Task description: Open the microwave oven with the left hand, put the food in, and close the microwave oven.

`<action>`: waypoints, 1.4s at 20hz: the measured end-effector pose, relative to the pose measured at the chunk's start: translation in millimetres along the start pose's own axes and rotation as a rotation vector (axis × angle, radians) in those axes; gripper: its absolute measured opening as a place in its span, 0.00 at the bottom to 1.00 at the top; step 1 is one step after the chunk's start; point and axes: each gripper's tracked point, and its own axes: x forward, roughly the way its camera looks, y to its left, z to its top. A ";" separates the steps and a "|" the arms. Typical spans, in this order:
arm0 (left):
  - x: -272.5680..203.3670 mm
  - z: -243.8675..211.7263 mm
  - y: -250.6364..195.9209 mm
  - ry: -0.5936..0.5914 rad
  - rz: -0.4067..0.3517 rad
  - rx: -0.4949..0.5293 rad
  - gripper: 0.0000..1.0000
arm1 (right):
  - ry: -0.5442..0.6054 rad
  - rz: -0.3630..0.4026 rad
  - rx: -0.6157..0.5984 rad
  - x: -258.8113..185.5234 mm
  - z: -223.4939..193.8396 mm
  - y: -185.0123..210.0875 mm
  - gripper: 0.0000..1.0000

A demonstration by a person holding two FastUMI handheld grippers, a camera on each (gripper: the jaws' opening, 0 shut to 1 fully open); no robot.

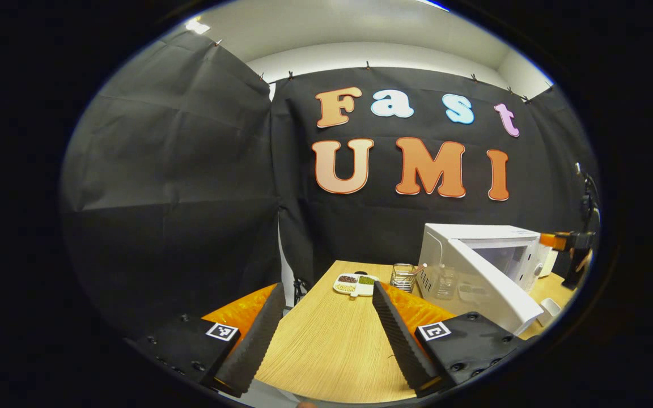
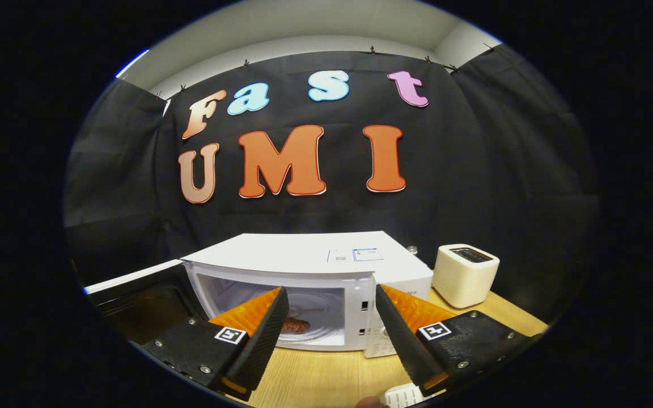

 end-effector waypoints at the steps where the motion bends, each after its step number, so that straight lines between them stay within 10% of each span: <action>1: 1.9 -1.5 -1.0 0.004 0.000 0.001 0.98 | -0.015 -0.002 -0.001 -8.9 15.0 -10.8 0.95; 15: 22.3 -42.5 -67.1 0.067 -0.104 0.016 0.96 | -0.057 -0.010 -0.074 -93.9 79.1 -110.1 0.95; 28: -5.6 -67.3 -229.7 0.135 -0.435 -0.008 0.95 | -0.058 -0.050 -0.008 -120.1 73.9 -163.9 0.95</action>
